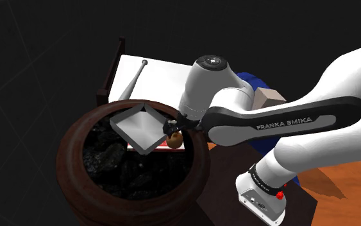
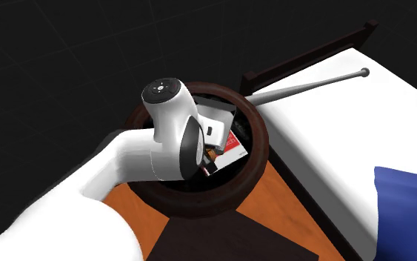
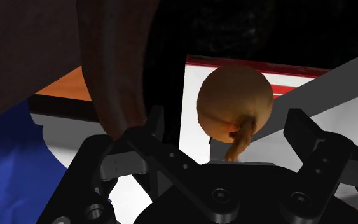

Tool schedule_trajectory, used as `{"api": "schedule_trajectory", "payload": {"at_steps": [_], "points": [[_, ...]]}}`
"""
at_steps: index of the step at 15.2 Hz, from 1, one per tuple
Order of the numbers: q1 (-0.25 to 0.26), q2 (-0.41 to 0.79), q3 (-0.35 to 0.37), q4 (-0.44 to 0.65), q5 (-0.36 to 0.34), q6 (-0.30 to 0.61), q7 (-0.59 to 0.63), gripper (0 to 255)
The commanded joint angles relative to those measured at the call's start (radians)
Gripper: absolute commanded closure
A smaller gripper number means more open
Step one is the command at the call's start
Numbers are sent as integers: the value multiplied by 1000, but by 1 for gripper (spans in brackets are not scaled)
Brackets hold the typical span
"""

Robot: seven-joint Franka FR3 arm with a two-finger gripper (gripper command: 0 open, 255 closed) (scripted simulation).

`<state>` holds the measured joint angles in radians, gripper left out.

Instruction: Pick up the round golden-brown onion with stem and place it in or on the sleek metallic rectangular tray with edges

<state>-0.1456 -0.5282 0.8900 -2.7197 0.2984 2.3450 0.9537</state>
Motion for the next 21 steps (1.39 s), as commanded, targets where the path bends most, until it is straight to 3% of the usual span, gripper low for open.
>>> {"api": "schedule_trajectory", "payload": {"at_steps": [1, 7, 14, 15, 21], "points": [[-28, 40, 38, -6, -10, 48, 29, 0], [-98, 124, 107, -31, -50, 155, 63, 0], [-98, 124, 107, -31, -50, 155, 63, 0], [-98, 124, 107, -32, -50, 156, 63, 255], [-99, 125, 108, -32, -51, 156, 64, 255]]}}
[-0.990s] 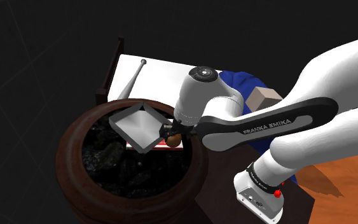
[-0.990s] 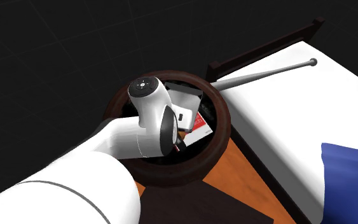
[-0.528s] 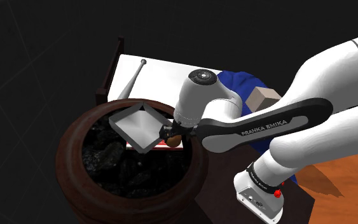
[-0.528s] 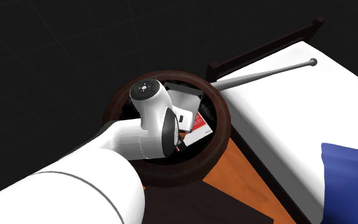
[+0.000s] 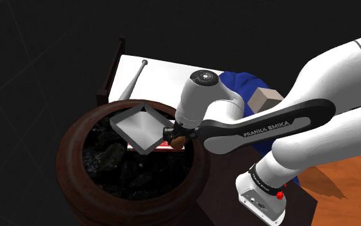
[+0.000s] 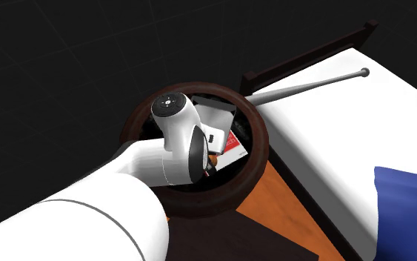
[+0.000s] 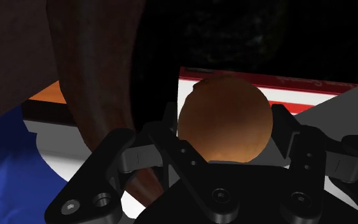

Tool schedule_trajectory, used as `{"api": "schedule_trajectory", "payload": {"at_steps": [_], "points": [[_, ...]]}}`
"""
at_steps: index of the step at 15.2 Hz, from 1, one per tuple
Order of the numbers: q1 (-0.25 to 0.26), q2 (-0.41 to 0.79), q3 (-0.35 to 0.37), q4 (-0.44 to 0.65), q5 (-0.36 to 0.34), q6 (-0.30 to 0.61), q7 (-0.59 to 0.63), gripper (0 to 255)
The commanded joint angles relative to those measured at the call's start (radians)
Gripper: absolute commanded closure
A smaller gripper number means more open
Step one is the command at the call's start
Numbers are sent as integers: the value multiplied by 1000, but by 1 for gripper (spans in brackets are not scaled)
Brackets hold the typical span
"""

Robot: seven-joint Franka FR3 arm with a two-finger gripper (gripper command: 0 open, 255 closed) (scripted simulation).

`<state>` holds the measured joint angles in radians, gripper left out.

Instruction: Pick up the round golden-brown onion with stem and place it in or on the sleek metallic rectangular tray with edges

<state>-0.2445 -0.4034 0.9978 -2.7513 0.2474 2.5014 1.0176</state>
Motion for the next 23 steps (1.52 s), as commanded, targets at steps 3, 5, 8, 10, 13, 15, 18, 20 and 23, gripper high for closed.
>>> {"api": "schedule_trajectory", "payload": {"at_steps": [3, 5, 8, 10, 13, 15, 18, 20, 23], "points": [[1, -1, -1, 0, 1, -1, 0, 255], [27, -32, -31, 8, 17, -39, -19, 255], [58, -75, -71, 22, 34, -96, -42, 255], [75, -102, -94, 32, 42, -132, -54, 255], [95, -139, -127, 50, 49, -186, -71, 255], [105, -161, -146, 62, 51, -221, -80, 255], [118, -191, -174, 83, 51, -272, -92, 255], [124, -210, -191, 98, 50, -305, -99, 255], [131, -234, -215, 121, 46, -353, -108, 255]]}}
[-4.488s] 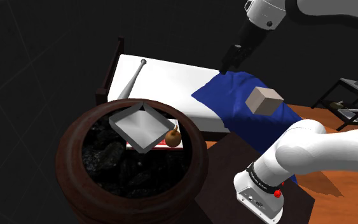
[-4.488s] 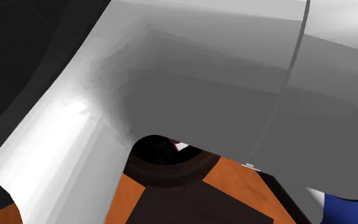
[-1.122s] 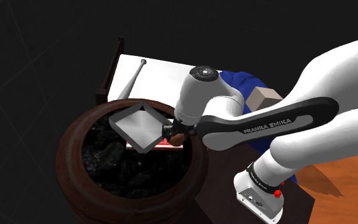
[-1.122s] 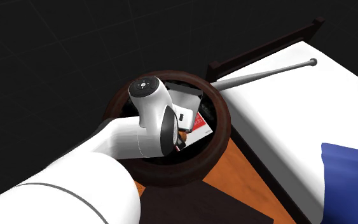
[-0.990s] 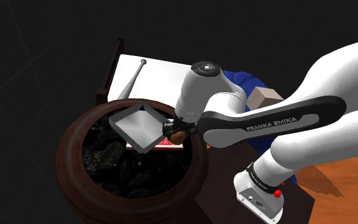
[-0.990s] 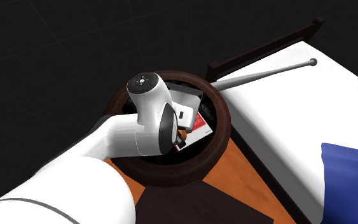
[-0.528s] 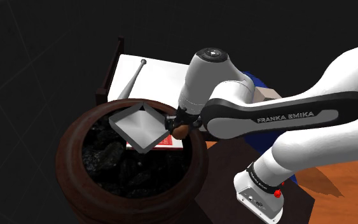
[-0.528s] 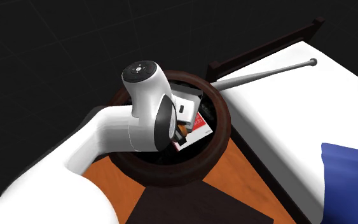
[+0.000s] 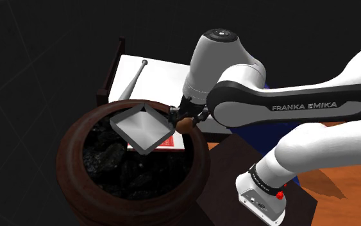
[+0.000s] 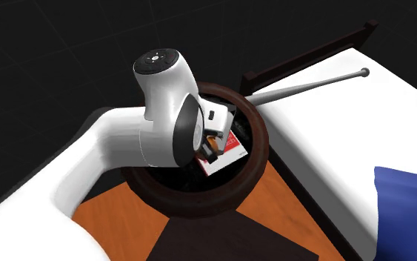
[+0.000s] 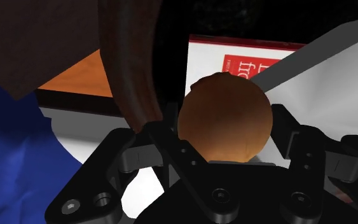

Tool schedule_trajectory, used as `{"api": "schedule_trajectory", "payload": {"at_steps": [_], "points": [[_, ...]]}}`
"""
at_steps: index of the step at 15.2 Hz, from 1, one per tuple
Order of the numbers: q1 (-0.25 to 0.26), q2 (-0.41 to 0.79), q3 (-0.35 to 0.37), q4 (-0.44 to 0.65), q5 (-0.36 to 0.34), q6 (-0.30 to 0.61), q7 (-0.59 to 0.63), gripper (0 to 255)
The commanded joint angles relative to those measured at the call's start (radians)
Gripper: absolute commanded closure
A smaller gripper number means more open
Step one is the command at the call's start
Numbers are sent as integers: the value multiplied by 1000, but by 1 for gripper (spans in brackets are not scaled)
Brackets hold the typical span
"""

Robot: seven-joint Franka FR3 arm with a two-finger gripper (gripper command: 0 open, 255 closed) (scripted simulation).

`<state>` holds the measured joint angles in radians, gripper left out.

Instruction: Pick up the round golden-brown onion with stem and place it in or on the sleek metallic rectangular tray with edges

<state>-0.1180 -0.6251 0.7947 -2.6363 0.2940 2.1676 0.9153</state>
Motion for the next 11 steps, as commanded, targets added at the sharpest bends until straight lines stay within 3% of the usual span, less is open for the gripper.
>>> {"api": "schedule_trajectory", "payload": {"at_steps": [1, 3, 7, 11], "points": [[7, -20, -19, 15, -2, -35, -8, 255], [9, -32, -32, 30, -5, -62, -13, 255], [-124, 151, 71, 168, -93, -10, 49, 255], [-273, 352, 207, 321, -245, 13, 157, 255]]}}
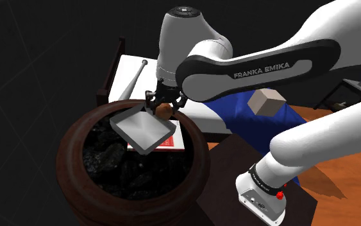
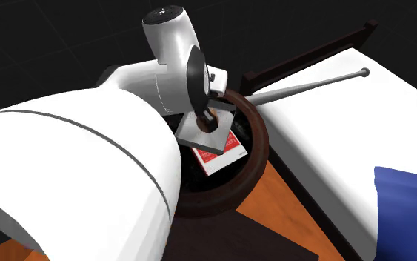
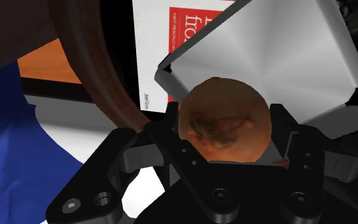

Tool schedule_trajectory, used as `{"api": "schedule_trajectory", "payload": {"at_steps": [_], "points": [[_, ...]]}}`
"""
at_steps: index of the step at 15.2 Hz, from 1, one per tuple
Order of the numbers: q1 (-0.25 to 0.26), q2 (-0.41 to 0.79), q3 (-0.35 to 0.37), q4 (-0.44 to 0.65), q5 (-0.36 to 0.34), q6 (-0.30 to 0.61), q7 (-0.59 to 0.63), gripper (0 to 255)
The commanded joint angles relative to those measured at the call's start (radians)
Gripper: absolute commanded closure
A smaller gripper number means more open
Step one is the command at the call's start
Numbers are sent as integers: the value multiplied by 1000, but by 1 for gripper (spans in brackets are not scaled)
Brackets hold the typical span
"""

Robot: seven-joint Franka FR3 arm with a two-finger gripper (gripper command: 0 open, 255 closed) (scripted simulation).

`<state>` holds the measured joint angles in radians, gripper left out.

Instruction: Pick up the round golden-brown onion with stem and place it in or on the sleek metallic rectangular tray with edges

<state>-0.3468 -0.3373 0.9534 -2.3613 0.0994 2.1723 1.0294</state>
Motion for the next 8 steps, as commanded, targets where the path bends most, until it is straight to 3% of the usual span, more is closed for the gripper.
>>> {"api": "schedule_trajectory", "payload": {"at_steps": [1, 3, 4, 8], "points": [[-84, 125, 89, 87, -107, 7, 83, 255], [-157, 274, 176, 175, -259, -10, 189, 255], [-169, 346, 199, 212, -335, -26, 241, 255], [-144, 406, 182, 189, -409, 11, 300, 255]]}}
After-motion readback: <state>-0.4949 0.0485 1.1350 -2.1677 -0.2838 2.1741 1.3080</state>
